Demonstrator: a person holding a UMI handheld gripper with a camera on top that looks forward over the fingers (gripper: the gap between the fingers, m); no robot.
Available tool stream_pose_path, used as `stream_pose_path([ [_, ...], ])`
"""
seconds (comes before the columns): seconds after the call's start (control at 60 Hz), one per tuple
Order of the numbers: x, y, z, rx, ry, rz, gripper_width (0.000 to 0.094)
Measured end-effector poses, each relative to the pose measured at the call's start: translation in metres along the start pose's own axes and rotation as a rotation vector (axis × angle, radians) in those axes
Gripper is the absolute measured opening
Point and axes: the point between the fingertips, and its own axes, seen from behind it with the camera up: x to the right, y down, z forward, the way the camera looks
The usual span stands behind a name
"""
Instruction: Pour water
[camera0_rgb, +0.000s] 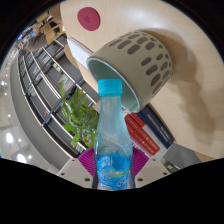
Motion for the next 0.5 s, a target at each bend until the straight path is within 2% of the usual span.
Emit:
stream_pose_path([
  [0.15,-0.005,0.02,0.008,-0.041,0.021,-0.188,0.042],
  [0.167,-0.014,0.025,-0.01,-0.046,0.018,-0.227,0.0423],
  [0.35,-0.062,0.066,-0.01,-0.1,-0.016,-0.892,0.0445],
  [0.5,-0.117,0.066,-0.018,-0.049,-0.026,-1.465,0.0444],
])
